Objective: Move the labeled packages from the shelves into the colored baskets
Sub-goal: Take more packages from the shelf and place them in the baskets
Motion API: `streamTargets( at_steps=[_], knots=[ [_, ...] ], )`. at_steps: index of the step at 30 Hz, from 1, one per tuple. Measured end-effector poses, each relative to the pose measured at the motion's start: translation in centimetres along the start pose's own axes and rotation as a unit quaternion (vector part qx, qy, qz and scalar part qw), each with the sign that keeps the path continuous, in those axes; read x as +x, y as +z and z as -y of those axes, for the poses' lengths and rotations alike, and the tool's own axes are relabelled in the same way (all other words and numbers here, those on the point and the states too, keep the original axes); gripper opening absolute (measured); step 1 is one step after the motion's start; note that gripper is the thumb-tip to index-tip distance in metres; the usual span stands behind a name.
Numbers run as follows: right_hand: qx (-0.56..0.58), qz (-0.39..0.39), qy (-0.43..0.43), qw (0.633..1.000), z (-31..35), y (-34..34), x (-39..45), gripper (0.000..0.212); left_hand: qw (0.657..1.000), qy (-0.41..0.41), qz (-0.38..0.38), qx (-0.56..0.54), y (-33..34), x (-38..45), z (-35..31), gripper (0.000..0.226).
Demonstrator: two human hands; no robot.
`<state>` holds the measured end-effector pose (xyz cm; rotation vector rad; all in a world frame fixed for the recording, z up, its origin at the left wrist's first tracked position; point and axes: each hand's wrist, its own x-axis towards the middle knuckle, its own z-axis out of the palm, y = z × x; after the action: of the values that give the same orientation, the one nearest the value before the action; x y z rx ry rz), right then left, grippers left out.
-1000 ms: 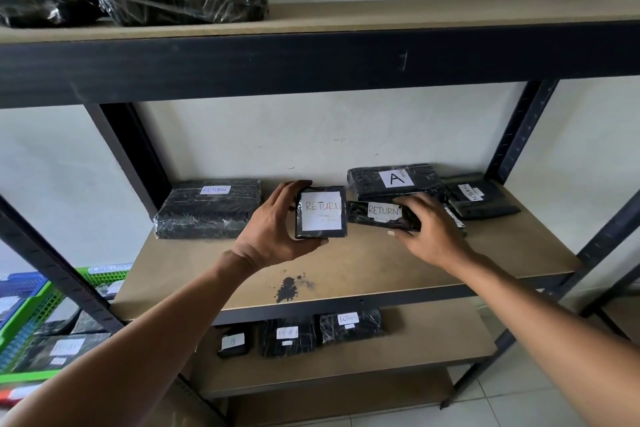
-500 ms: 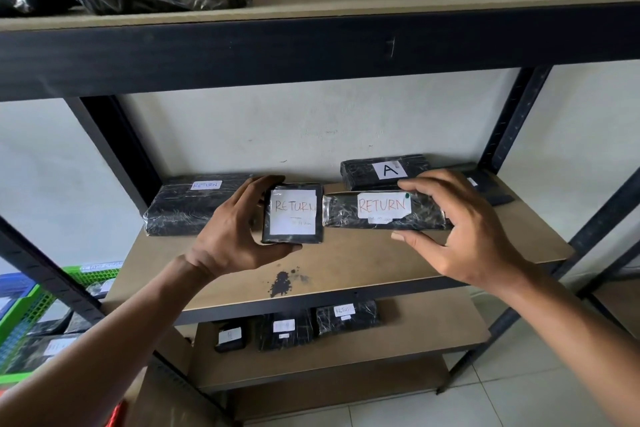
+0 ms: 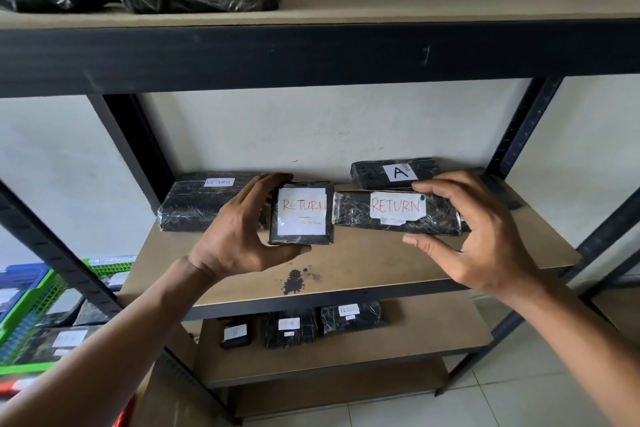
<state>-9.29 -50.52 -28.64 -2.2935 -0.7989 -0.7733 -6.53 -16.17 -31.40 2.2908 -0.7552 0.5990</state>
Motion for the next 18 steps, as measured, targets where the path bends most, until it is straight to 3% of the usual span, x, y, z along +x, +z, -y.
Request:
streamTargets(
  at_steps=[13,18],
  knots=[
    [0.036,-0.021,0.127,0.991,10.9,4.7,-5.6,0.055,0.996,-0.036,0.036,-0.068,-3.9,-8.3,2.2,0.098],
    [0.061,-0.002,0.126,0.990,16.4,5.3,-8.0,0.060,0.996,-0.044,0.026,-0.067,-6.8,-14.2,0.3,0.100]
  ],
)
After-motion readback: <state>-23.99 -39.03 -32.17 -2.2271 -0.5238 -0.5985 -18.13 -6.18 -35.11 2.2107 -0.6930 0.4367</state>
